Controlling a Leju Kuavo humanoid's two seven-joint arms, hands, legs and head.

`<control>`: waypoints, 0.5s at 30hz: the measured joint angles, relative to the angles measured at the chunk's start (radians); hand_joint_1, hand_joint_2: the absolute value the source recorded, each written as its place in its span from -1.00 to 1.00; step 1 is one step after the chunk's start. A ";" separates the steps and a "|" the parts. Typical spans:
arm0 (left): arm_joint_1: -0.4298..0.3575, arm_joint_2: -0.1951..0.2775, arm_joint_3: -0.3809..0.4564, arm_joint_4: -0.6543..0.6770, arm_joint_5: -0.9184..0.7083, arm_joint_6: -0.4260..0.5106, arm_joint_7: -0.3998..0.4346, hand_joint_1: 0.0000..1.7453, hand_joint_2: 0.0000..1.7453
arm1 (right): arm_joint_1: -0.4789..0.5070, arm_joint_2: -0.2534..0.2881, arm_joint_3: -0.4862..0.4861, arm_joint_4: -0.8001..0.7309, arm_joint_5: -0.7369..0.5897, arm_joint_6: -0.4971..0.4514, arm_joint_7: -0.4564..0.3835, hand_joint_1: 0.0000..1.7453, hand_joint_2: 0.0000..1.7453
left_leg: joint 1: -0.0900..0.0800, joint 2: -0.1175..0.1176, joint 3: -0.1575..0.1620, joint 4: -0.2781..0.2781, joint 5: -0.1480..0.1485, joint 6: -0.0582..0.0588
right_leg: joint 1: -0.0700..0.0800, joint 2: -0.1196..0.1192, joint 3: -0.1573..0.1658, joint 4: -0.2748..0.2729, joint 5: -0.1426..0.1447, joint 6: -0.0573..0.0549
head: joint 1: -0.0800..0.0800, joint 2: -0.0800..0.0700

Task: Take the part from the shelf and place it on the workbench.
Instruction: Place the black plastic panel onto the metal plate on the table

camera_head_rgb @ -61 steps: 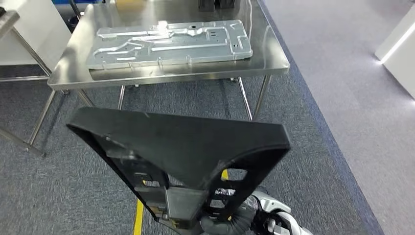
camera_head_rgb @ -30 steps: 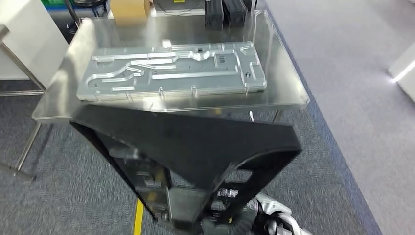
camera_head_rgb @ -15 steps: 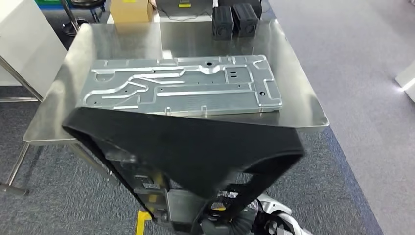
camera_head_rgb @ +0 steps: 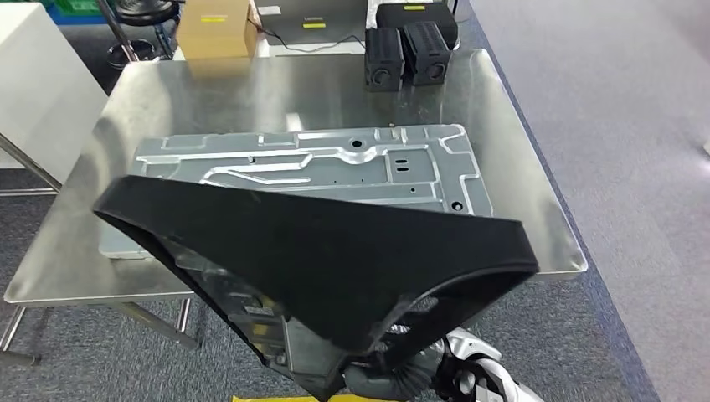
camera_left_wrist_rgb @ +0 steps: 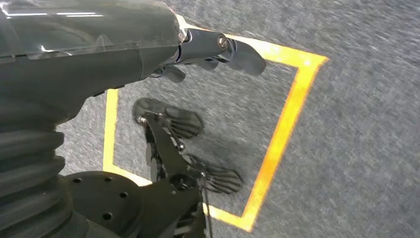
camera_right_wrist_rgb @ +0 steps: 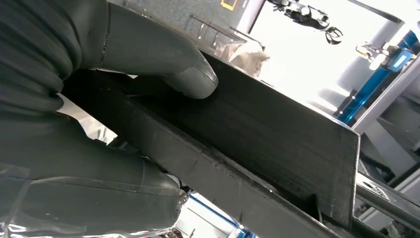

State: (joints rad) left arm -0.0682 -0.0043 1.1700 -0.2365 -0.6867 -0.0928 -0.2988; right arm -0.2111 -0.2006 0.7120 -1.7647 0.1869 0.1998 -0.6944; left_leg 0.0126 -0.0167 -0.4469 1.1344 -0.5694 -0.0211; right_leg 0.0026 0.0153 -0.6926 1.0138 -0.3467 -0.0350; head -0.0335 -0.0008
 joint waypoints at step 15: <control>0.004 0.002 0.016 0.000 -0.018 -0.001 -0.017 -1.00 1.00 | -0.105 -0.006 -0.187 0.005 0.055 -0.101 0.002 0.90 1.00 | 0.000 0.012 -0.145 -0.111 0.128 0.039 | 0.001 0.002 0.070 0.083 -0.150 0.041 | 0.002 0.000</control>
State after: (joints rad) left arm -0.0637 -0.0022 1.1863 -0.2369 -0.7045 -0.0937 -0.3155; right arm -0.3161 -0.2070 0.5250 -1.7600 0.2415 0.0991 -0.6925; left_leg 0.0125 -0.0049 -0.5914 1.0236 -0.4410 0.0177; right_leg 0.0032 0.0171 -0.6222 1.0969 -0.4970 0.0063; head -0.0317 -0.0008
